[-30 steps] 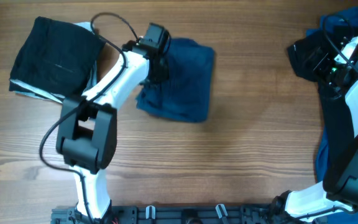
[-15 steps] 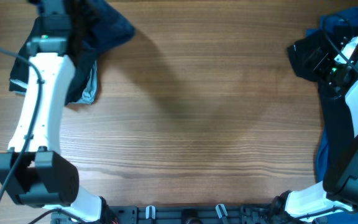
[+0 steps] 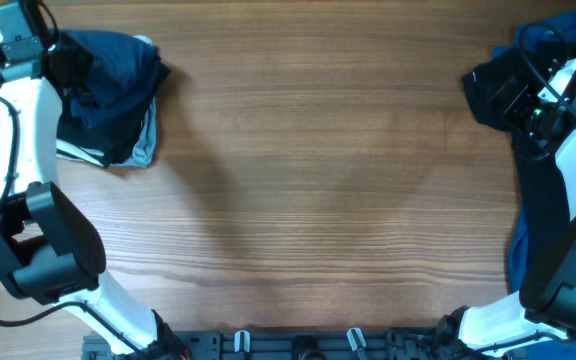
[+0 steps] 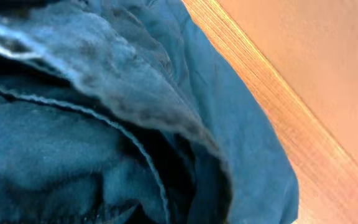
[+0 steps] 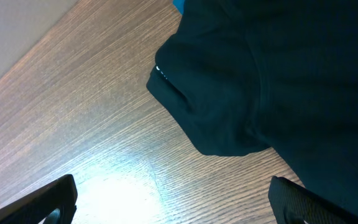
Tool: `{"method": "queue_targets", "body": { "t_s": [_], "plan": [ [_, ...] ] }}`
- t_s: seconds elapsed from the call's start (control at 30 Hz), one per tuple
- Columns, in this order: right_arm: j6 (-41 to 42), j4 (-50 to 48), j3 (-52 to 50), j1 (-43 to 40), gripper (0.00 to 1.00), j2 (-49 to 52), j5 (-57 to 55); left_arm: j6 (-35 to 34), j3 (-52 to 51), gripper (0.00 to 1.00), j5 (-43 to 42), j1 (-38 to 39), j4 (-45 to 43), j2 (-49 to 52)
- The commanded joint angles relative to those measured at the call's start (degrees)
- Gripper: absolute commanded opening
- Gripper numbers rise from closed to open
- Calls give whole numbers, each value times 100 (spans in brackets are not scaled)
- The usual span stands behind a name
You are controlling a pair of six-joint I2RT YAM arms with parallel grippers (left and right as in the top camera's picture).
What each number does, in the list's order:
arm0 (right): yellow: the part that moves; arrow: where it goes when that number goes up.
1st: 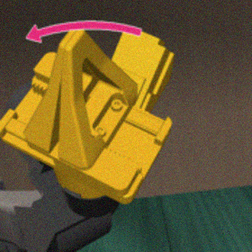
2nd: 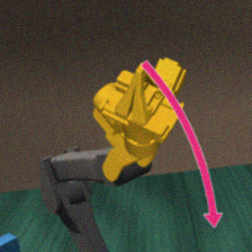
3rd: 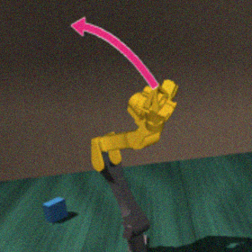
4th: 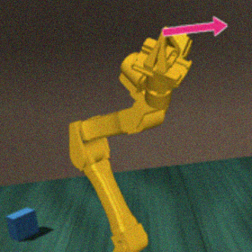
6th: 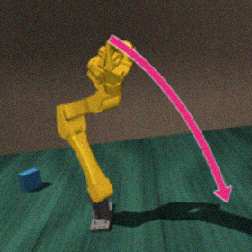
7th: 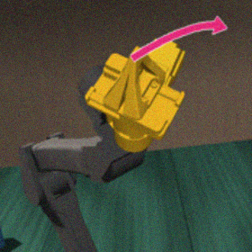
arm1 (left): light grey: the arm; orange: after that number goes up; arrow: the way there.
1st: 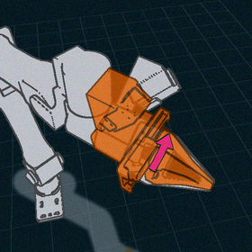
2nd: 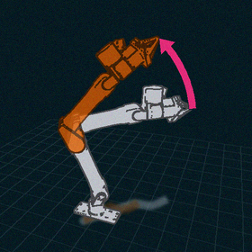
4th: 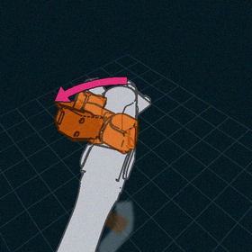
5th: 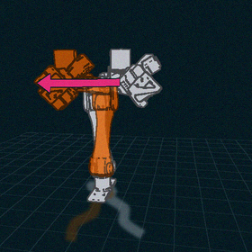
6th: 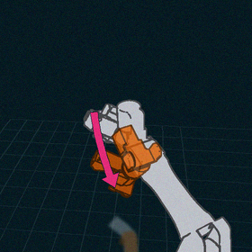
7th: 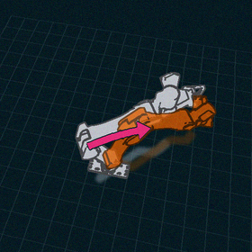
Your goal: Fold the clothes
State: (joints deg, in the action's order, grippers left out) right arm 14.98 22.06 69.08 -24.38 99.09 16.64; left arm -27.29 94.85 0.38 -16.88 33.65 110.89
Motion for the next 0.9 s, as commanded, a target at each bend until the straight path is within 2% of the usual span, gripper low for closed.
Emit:
{"method": "queue_targets", "body": {
  "t_s": [0.0, 0.1, 0.3, 0.33, 0.37, 0.4, 0.5, 0.67, 0.7, 0.73, 0.87],
  "plan": [
    [42, -17, 17, -2, 100, -9, -33, 1043, 74, 4, -603, -63, -192, -94],
    [42, -17, 17, -2, 100, -9, -33, 1060, 74, 4, -992, -203, -210, -105],
    [42, -17, 17, -2, 100, -9, -33, 1058, 74, 4, -496, -459, 516, -105],
    [42, -17, 17, -2, 100, -9, -33, 1054, 74, 36, -431, -474, 750, -105],
    [42, -17, 17, -2, 100, -9, -33, 1036, 74, 90, -435, -485, 949, -105],
    [44, -17, 17, -2, 100, -9, -33, 997, 87, 100, -439, -507, 1119, -122],
    [42, -17, 17, -2, 100, -9, -33, 684, 356, 100, -476, -702, 1856, -507],
    [42, -17, 17, -2, 100, -9, -33, 538, 424, 98, -656, -804, 2107, -1580],
    [42, -17, 17, -2, 100, -9, -33, 538, 424, 66, -656, -804, 2105, -1631],
    [42, -17, 17, -2, 100, -9, -33, 538, 415, 4, -658, -804, 2103, -1593],
    [42, -17, 17, -2, 100, -9, -33, 544, 400, 4, -881, -804, 2114, -741]
  ]
}}
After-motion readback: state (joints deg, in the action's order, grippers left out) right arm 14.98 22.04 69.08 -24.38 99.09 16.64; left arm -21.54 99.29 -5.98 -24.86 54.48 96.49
